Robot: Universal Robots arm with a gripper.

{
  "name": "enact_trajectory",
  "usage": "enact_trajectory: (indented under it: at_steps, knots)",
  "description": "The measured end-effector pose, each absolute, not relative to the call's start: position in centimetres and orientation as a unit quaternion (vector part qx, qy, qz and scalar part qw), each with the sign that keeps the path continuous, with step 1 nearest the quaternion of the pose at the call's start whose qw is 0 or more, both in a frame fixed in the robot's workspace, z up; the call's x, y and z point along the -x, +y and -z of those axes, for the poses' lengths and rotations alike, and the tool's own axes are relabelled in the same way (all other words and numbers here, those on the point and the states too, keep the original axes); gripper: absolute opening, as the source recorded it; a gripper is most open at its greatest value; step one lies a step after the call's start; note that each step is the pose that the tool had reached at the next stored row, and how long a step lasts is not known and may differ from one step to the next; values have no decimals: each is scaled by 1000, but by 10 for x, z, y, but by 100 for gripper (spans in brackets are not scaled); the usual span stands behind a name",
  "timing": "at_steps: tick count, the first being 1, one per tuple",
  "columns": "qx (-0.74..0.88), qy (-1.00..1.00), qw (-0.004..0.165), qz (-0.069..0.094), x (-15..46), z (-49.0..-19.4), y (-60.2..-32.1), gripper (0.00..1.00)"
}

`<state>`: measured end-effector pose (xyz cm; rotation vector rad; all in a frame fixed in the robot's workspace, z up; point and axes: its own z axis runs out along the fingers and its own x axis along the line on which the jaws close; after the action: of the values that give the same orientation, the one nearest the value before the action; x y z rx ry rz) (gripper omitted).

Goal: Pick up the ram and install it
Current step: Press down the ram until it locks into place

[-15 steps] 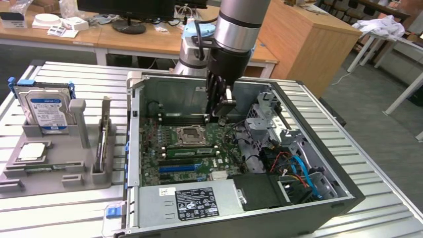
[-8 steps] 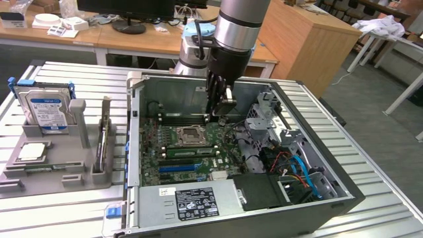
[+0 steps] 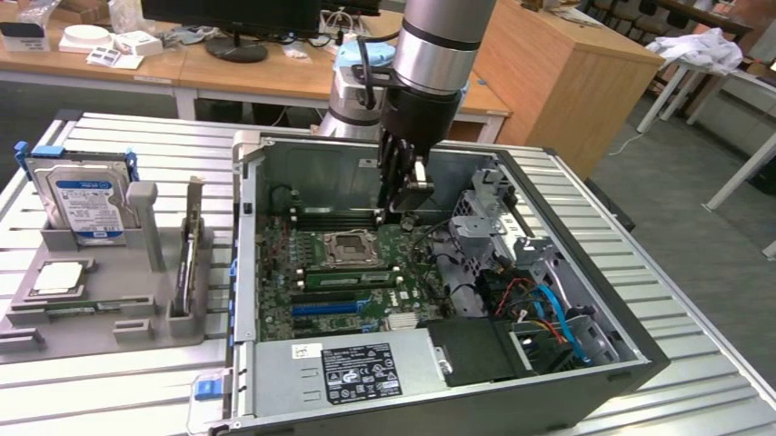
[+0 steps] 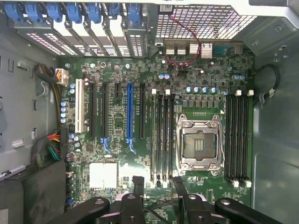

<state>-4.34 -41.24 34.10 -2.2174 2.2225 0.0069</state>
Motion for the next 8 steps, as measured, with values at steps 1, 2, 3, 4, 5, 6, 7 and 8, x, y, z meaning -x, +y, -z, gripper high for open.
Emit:
enact_trajectory:
  at_steps: [1,2,3,4,5,6,7,8]
  knots:
    - [706,708,1,-2,43,-341,-412,37]
    - [706,708,1,-2,43,-341,-412,35]
    - [706,708,1,-2,43,-341,-412,29]
    - [706,708,1,-2,43,-341,-412,23]
    - [706,708,1,-2,43,-341,-412,17]
    - [706,708,1,-2,43,-341,-412,17]
    - [706,708,1,-2,43,-341,-412,11]
    - [706,708,1,-2,43,-341,-412,11]
